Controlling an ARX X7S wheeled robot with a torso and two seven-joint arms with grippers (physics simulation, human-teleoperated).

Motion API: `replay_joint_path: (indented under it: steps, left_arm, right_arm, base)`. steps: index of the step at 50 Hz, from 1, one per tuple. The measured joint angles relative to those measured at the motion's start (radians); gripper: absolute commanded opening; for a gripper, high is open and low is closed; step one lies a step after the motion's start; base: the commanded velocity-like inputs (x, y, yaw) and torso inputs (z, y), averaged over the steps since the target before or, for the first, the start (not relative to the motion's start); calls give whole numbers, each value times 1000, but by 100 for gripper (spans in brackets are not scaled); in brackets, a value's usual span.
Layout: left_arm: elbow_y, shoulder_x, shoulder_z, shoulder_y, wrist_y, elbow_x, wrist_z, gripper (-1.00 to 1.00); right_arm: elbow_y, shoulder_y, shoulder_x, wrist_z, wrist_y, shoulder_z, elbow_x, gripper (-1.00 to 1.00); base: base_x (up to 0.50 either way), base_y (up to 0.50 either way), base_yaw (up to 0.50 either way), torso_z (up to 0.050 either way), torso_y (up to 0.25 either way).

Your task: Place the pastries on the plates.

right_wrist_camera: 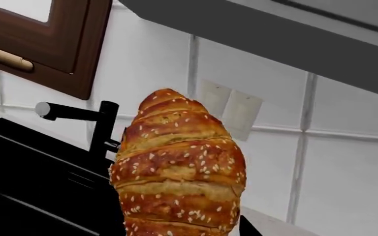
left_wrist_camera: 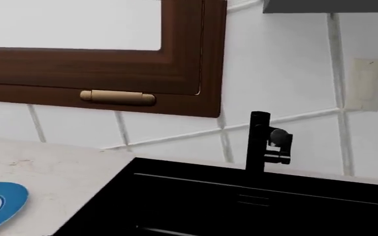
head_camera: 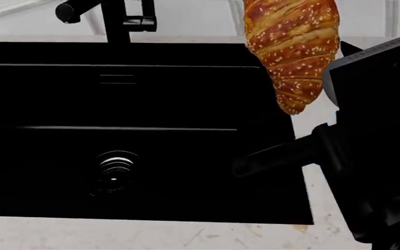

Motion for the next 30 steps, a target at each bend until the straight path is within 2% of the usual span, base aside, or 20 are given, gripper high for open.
replay_joint_path:
  steps: [30]
  left_arm:
    - [2, 5, -1, -5, -6, -11, -5, 100]
  right_arm:
    - [-1, -2, 9, 13, -10, -14, 6, -100]
  base:
    - [0, 500, 0, 0, 0]
